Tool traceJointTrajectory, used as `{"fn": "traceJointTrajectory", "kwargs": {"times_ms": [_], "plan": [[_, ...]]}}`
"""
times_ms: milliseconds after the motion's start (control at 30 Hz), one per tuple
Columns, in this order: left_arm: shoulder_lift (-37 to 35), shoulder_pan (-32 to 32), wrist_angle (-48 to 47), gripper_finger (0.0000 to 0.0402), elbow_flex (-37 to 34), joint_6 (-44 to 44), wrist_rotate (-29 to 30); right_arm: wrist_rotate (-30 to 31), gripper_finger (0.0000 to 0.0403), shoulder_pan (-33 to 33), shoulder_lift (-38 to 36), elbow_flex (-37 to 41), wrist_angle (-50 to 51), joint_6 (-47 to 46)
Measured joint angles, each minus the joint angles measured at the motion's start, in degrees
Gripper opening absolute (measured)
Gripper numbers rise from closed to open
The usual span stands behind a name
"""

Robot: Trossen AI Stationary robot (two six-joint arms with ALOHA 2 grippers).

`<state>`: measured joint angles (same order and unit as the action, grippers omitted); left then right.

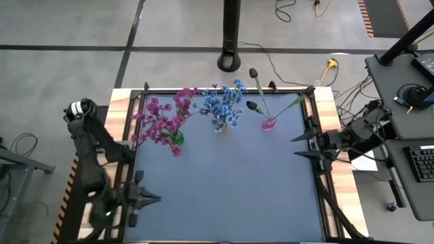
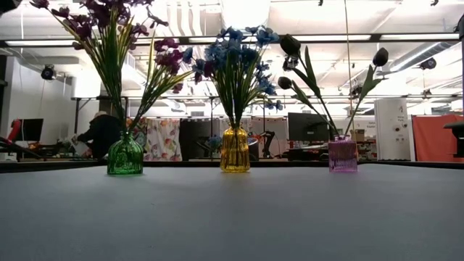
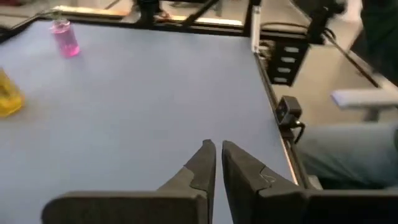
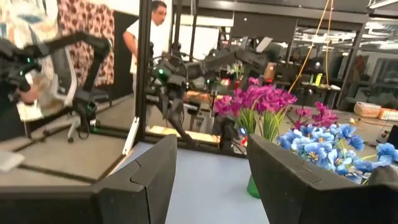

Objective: Sort flowers into vase by color
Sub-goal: Return to Home Position

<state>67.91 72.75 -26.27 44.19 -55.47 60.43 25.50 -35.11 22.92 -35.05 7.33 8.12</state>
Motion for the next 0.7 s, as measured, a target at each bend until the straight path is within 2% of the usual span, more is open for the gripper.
{"fn": "traceJointTrajectory", "kwargs": {"times_ms": [200, 333, 700], "plan": [[-5.23, -9.87, 7.73, 0.0002, -0.45, 22.91, -14.26, -0.02, 0.0189, 0.0, 0.13, 0.36, 0.08, -0.86], [-8.03, -12.93, 8.88, 0.0001, -1.67, 30.83, -20.48, -0.02, 0.0189, 0.0, 0.06, 0.5, -0.02, -0.88], [-21.07, -13.27, 23.36, 0.0, -19.47, 35.6, -21.23, 0.0, 0.0189, 0.0, 0.09, 0.79, -0.17, -1.03]]}}
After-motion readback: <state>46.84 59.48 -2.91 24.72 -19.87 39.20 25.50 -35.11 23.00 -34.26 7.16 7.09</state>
